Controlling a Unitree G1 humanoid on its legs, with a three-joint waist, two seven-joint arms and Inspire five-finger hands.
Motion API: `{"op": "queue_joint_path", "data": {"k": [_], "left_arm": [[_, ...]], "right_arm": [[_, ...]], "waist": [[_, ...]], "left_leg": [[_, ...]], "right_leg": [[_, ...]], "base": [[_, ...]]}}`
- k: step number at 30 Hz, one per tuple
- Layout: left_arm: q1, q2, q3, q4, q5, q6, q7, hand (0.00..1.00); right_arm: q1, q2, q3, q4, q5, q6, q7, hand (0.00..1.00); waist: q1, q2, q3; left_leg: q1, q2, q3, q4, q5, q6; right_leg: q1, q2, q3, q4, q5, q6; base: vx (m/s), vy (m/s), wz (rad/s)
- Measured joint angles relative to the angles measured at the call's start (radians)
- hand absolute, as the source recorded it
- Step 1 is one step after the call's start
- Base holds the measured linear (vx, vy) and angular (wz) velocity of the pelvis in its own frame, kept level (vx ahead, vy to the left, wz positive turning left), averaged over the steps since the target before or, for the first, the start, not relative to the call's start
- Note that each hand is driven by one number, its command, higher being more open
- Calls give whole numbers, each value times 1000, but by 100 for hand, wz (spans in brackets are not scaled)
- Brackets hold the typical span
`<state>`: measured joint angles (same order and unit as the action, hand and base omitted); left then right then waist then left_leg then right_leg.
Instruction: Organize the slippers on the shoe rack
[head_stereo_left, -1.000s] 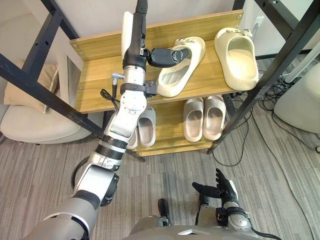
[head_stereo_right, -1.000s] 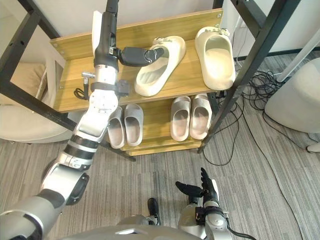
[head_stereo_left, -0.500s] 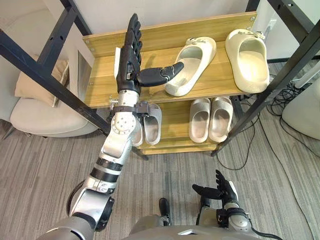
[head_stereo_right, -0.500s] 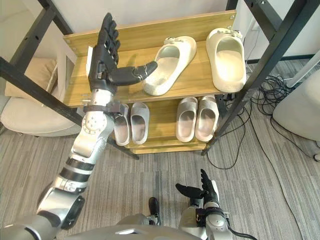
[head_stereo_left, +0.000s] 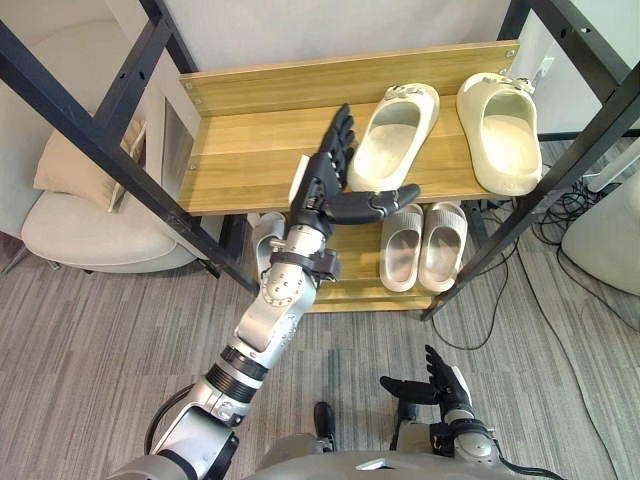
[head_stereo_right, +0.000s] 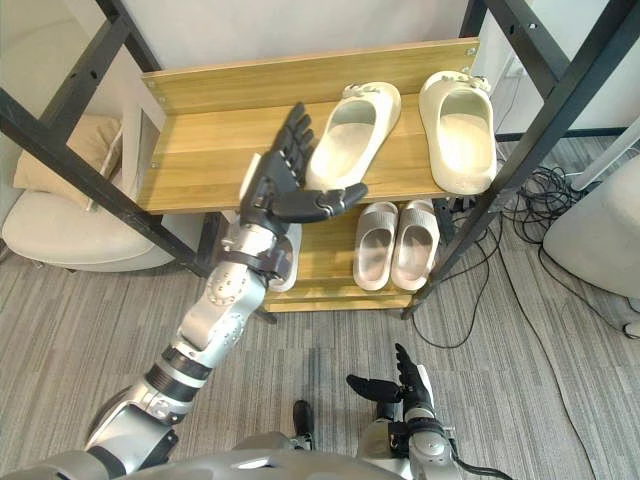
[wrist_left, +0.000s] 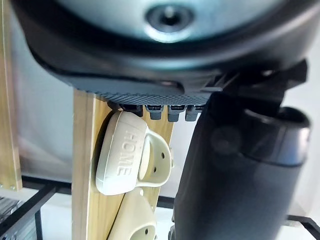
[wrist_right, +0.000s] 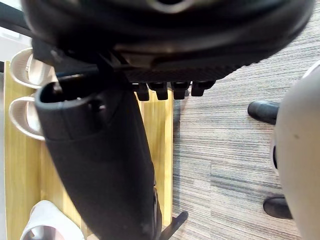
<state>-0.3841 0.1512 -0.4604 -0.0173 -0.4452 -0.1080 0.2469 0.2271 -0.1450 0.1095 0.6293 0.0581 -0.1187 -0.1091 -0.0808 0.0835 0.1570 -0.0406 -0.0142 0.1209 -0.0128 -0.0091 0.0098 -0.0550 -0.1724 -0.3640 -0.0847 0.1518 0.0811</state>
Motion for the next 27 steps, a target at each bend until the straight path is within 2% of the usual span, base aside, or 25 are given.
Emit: {"op": "queue_joint_path", "data": {"k": [8, 14, 21, 27], "left_arm": [[-14, -61, -153, 1, 4, 7, -17, 100], [-58, -68, -164, 4, 4, 10, -4, 100], [-148, -68, -182, 47, 7, 10, 13, 100], [-150, -60, -164, 92, 25, 13, 12, 100]], "right_arm": [[0, 1, 1, 12, 0, 0, -7, 100], [0, 1, 7, 14, 1, 2, -10, 100], [4, 5, 31, 14, 1, 8, -10, 100], [5, 15, 30, 14, 1, 9, -10, 100]], "waist": [[-2, -1, -17], [-3, -4, -24], [-9, -28, -41], [-18, -36, -43]], "left_leg": [[3, 0, 0, -7, 1, 0], [6, -2, -3, -8, 2, -1], [20, -9, -3, -17, 7, -1], [28, -13, 1, -23, 7, -2]], "right_leg": [[0, 0, -1, 0, -2, 2], [5, -2, -6, 0, -2, 2], [15, -9, -7, 0, 0, 5], [19, -13, -2, -1, 3, 9]], "base": [[0, 0, 0], [0, 0, 1], [0, 0, 0], [-25, 21, -2]]}}
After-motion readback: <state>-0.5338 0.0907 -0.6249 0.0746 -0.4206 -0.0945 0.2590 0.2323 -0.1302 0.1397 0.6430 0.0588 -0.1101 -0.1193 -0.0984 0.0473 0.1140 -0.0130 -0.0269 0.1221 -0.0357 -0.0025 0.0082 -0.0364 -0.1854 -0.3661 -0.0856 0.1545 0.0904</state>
